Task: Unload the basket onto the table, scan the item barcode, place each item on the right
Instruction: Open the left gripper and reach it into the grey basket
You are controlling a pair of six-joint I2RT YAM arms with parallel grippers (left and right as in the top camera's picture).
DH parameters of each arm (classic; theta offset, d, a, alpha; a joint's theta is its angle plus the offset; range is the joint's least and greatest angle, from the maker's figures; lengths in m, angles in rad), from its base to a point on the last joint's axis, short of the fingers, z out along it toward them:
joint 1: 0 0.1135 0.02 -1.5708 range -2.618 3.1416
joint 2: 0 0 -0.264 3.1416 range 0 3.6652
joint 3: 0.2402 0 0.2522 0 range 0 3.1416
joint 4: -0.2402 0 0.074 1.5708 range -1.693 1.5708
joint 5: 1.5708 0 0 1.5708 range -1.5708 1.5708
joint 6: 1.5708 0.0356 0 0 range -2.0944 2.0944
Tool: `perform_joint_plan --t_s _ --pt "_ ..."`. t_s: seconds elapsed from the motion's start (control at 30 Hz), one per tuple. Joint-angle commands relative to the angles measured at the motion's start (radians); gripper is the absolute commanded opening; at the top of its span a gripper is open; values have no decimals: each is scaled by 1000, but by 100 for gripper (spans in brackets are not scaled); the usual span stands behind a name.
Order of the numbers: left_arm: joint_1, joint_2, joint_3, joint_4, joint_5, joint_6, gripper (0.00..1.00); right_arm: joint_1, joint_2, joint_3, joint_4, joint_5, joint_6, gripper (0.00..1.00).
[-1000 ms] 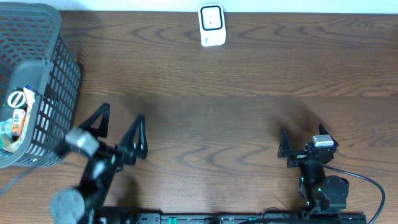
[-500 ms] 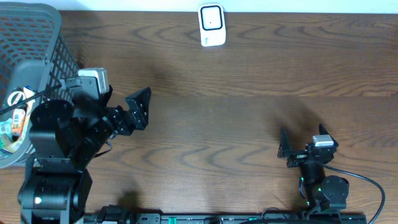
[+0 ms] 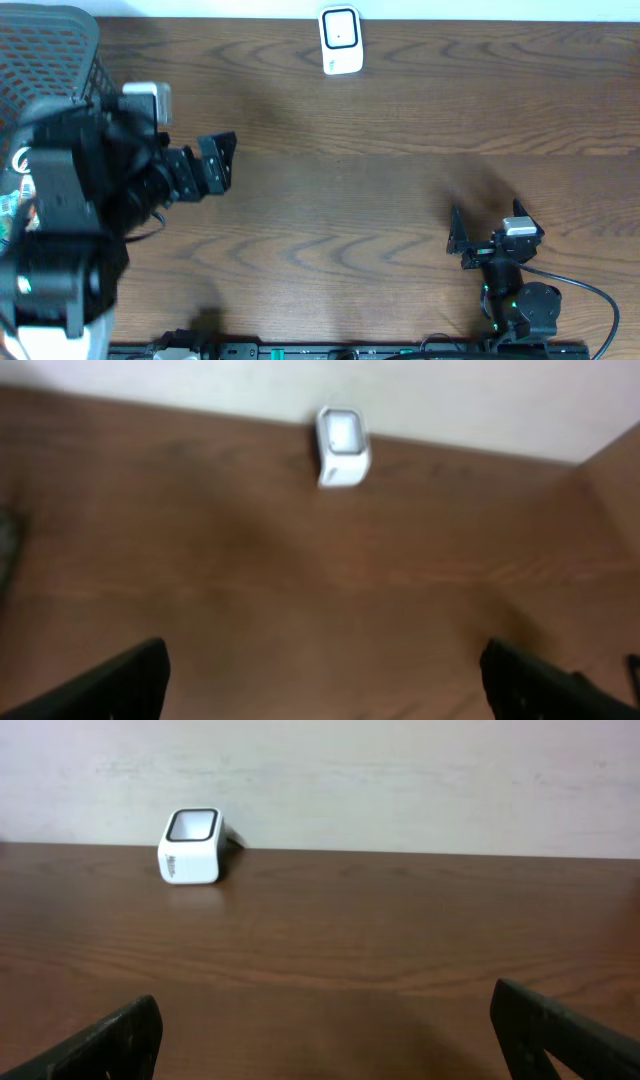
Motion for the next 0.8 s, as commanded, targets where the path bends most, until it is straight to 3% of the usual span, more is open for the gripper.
perform_joint_plan --t_s 0.0,0.17,0.3,0.43,0.57,0.7,0.77 --pt "-2 142 157 -108 -58 57 98 -2 -5 -1 -3 8 -5 99" --pt "-2 226 214 -110 -58 57 98 -2 -5 -1 -3 8 -5 99" --pt "-2 226 232 -21 -47 37 98 -2 -5 -1 -3 8 -5 98" --pt "39 283 365 -31 -48 38 97 -2 -5 -1 -3 8 -5 99" --pt "162 428 608 -146 -71 36 98 -2 -5 -1 -3 8 -5 99" --pt "323 552 752 -170 -286 -90 98 -2 -5 -1 -3 8 -5 99" --pt "396 579 757 -145 -320 -144 98 -2 -5 -1 -3 8 -5 99"
